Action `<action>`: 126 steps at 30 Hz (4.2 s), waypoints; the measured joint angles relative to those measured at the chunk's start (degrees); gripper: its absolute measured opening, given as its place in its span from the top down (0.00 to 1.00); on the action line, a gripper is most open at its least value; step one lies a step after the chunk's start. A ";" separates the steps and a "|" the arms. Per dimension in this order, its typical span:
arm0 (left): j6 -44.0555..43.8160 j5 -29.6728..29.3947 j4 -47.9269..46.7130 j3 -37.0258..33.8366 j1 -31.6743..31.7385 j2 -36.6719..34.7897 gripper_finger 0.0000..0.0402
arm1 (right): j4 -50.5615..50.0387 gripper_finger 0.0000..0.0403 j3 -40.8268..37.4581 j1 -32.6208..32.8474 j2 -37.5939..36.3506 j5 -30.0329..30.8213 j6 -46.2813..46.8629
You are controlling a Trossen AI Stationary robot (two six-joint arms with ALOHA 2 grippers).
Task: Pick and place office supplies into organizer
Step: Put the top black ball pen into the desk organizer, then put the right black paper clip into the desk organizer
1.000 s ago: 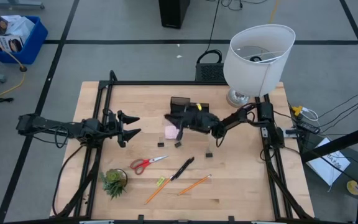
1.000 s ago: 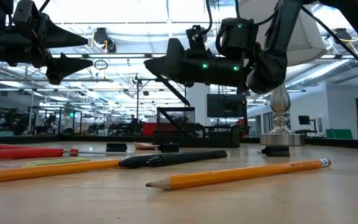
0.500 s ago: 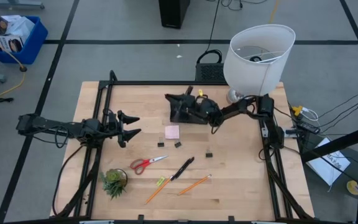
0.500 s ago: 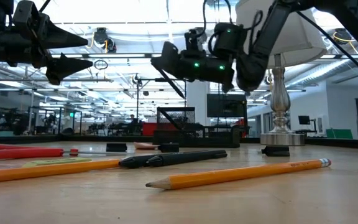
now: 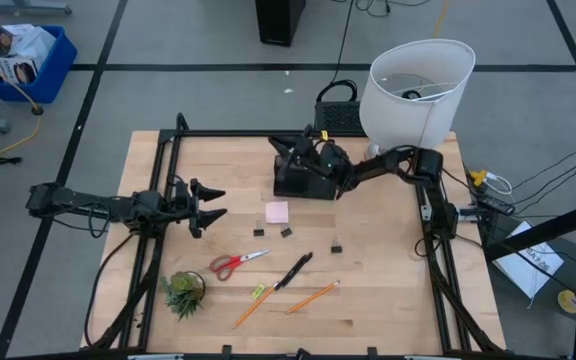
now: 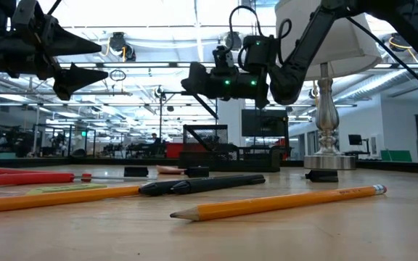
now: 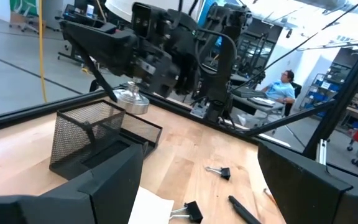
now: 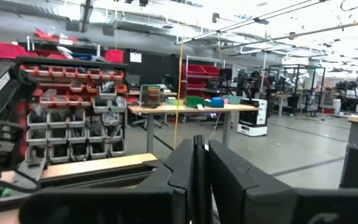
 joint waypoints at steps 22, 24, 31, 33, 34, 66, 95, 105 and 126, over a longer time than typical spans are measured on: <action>0.32 -0.09 -0.63 0.00 0.01 -0.01 0.19 | -3.27 0.89 -0.04 -1.02 0.02 -0.16 1.62; 0.35 -0.09 -0.62 0.00 0.00 0.00 0.19 | -3.24 0.89 -0.04 -0.93 0.02 -0.18 1.82; 0.70 -0.11 -0.79 0.00 0.00 -0.01 0.19 | -3.33 0.89 -0.04 -0.91 0.02 -0.18 2.02; 0.70 -0.11 -0.85 0.00 0.01 0.00 0.19 | -3.38 0.88 -0.04 -0.91 0.02 -0.17 2.55; 0.74 -0.11 -0.88 0.00 0.01 -0.01 0.19 | -3.46 0.87 -0.06 -0.91 0.02 -0.17 2.70; -3.80 0.48 -5.71 0.00 -0.43 -0.02 0.19 | -5.09 0.67 -10.96 17.34 -11.07 -10.24 5.89; -8.21 -0.02 -3.36 0.00 -0.94 0.00 0.19 | -3.69 0.73 -28.41 61.44 -20.08 30.52 35.27; -7.78 -0.11 -3.74 0.00 -0.94 0.00 0.19 | -3.75 0.73 -22.28 75.46 -15.53 72.98 41.39; -7.67 -0.10 -4.50 0.00 -0.94 -0.01 0.19 | -29.32 1.00 -12.33 67.61 -15.32 81.49 35.59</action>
